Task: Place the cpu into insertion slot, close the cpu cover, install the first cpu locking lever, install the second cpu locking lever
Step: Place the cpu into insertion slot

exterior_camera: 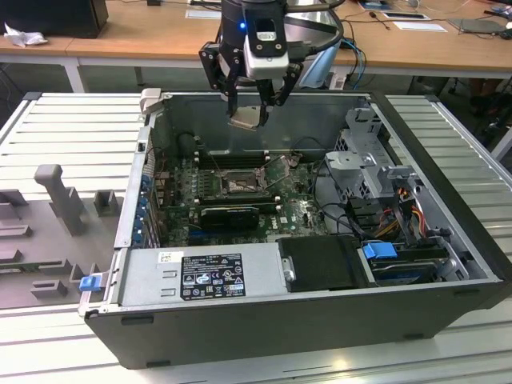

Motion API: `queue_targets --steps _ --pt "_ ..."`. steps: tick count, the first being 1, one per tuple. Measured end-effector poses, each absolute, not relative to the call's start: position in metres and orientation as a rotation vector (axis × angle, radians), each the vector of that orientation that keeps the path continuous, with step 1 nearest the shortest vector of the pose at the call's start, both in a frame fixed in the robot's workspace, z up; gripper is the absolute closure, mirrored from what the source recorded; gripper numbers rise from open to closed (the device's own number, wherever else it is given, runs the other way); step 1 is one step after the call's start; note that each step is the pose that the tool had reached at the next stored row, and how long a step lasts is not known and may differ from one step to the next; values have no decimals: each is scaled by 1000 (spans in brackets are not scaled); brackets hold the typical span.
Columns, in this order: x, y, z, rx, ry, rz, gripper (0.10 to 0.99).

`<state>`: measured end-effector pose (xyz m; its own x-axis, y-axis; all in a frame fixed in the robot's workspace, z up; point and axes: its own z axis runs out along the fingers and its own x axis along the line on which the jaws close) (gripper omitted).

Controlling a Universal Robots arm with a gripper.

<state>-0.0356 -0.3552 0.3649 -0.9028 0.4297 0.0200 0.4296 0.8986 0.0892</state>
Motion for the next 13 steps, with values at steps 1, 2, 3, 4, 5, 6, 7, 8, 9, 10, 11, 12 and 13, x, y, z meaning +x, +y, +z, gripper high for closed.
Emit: queue_targets --steps 1,2,3,4,5,6,7,8,9,10,11,12,13 --pt "-36 -355 365 698 3059 144 557" --pt "-36 -355 365 701 3058 144 557" --pt "-36 -355 365 705 3058 144 557" --pt "-36 -355 365 708 3057 144 557" --pt "-36 -355 365 714 3055 144 557" --pt "-36 -355 365 720 3054 144 557" --pt "-36 -355 365 723 3053 144 557" --pt "-36 -355 365 727 3052 144 557" --pt "-36 -355 365 731 3051 144 557" --pt "-36 -355 365 734 3050 144 557" --pt "-36 -355 365 739 3048 144 557" --pt "-36 -355 365 742 3048 144 557" --pt "-36 -355 365 746 3047 144 557"
